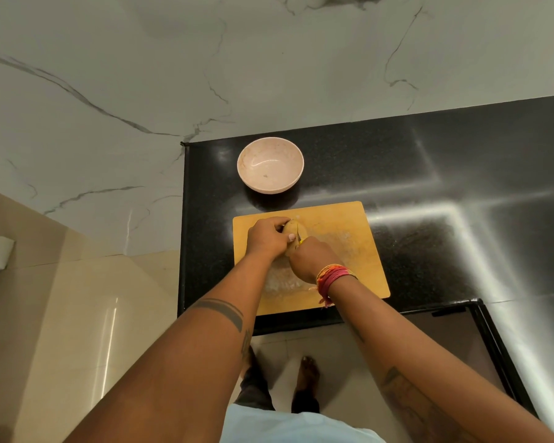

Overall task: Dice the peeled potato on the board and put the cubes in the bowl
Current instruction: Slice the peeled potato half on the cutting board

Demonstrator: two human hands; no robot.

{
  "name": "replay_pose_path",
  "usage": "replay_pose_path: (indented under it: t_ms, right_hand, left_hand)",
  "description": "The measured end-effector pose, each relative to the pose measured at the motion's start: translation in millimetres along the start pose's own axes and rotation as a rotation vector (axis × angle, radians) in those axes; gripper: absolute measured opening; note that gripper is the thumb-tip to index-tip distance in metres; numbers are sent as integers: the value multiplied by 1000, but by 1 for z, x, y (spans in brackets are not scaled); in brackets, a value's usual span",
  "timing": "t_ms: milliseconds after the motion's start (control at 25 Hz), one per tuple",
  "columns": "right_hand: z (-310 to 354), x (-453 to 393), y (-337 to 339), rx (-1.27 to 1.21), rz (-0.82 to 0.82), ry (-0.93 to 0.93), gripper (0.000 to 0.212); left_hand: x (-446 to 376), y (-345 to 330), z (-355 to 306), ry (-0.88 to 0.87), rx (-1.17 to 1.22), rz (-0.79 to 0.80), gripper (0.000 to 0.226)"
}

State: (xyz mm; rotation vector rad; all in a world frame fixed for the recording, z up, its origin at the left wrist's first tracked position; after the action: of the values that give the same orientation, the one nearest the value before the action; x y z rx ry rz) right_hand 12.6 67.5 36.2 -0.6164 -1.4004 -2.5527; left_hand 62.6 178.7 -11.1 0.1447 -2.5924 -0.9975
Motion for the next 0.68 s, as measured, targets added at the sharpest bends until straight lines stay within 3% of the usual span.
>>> replay_pose_path:
  t_ms: [400, 680]
  right_hand:
    - [3, 11, -1, 68, 9, 44, 33]
    - [5, -11, -11, -11, -39, 34, 26]
  left_hand:
    - [-7, -4, 6, 132, 39, -22, 37]
    - [-4, -4, 7, 188, 109, -18, 36]
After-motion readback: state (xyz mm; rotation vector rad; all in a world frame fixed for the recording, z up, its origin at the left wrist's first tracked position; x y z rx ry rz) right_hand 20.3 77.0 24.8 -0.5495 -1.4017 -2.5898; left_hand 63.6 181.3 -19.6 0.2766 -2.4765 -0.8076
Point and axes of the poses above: each hand's wrist, its own x-axis away from the middle knuckle, its own y-axis out of the back of the hand, z = x × y, the point moved 4 cm from there along -x, towards the middle knuckle, and after that the axes turned 12 degrees about -z, right-handed, at the moved point
